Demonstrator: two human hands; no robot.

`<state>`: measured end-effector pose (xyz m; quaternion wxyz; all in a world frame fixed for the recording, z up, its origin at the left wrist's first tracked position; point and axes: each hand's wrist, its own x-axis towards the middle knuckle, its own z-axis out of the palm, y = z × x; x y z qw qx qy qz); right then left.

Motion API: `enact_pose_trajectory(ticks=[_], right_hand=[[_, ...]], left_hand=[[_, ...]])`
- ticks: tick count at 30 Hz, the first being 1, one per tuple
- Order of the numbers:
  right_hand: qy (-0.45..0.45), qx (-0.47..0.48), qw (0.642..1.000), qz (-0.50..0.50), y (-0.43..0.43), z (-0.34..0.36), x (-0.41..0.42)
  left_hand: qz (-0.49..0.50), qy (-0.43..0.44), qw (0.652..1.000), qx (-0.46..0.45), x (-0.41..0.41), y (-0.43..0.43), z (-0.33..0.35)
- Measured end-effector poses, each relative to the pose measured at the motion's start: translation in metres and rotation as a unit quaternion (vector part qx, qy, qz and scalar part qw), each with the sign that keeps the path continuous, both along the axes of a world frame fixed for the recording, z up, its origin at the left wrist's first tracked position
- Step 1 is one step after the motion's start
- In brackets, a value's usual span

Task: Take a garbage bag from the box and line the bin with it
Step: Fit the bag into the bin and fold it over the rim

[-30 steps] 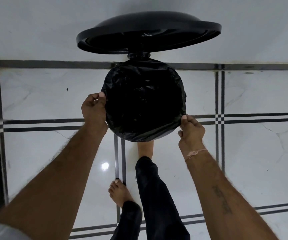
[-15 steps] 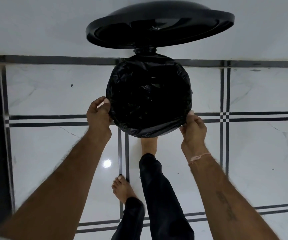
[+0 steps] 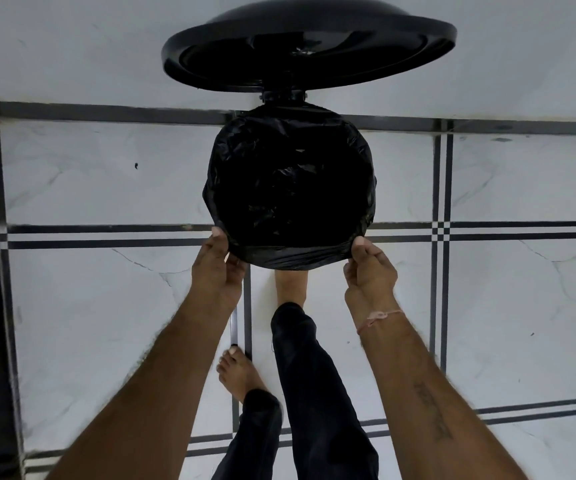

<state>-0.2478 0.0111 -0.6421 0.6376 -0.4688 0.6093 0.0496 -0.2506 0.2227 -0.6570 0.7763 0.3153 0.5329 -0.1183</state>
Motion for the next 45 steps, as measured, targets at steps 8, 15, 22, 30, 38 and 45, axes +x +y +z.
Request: enact_pose_trajectory(ticks=[8, 15, 22, 30, 38, 45], right_hand=[[0.010, 0.143, 0.989, -0.015, -0.002, -0.016, -0.007], [-0.009, 0.148, 0.986, -0.081, 0.005, -0.020, 0.001], [-0.076, 0.180, 0.973, -0.124, 0.003, -0.006, 0.003], [-0.089, 0.201, 0.971, -0.097, 0.000, -0.010, 0.008], [0.023, 0.217, 0.976, -0.021, -0.001, -0.031, 0.003], [-0.054, 0.211, 0.972, -0.084, -0.007, -0.030, 0.006]], left_hand=[[-0.007, 0.063, 0.998, -0.009, -0.001, -0.005, 0.000], [0.017, 0.067, 0.997, -0.046, 0.001, -0.005, -0.001], [0.053, 0.045, 0.996, -0.056, -0.002, -0.007, -0.009], [0.109, 0.037, 0.990, -0.084, -0.014, -0.022, -0.009], [0.116, 0.041, 0.977, -0.173, -0.038, -0.042, -0.010], [0.136, 0.044, 0.975, -0.171, -0.038, -0.048, -0.016]])
